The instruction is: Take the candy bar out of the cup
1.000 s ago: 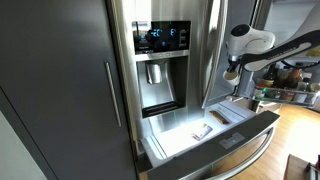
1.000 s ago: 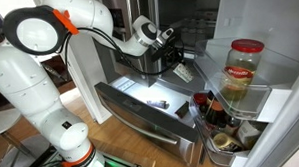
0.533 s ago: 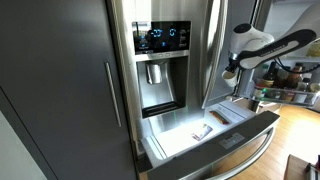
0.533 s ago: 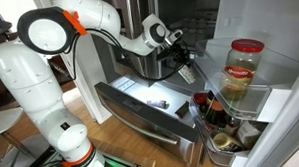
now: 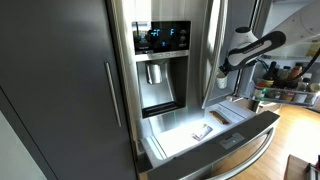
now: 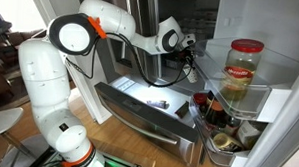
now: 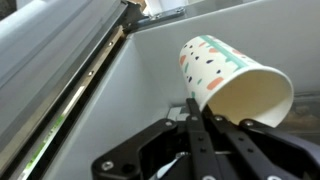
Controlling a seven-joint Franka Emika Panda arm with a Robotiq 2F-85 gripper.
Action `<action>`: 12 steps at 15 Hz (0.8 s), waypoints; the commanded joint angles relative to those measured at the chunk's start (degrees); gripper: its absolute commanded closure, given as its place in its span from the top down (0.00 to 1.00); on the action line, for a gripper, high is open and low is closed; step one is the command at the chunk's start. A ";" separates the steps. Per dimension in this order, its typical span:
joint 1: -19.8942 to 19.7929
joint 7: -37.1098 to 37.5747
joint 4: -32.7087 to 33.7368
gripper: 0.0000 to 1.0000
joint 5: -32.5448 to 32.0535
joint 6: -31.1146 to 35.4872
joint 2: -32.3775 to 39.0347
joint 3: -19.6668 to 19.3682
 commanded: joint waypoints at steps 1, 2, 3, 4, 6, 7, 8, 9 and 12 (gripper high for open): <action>-0.53 0.13 5.02 0.01 9.05 -0.18 5.17 0.52; -0.96 -0.16 6.38 0.01 12.19 -1.76 6.29 0.88; -1.45 -0.77 7.39 0.01 15.35 -2.22 7.26 1.39; -1.96 -1.28 8.28 0.01 18.27 -1.75 8.29 1.87; -2.49 -1.61 10.15 0.01 22.54 -2.50 9.90 2.49; -2.47 -1.11 11.36 0.01 23.62 -3.69 10.81 2.39; -2.58 -0.99 12.30 0.01 24.55 -4.40 11.70 2.40; -2.69 -0.76 13.36 0.01 25.32 -5.90 12.47 2.41; -3.11 -0.72 15.97 0.21 26.76 -9.86 14.36 2.52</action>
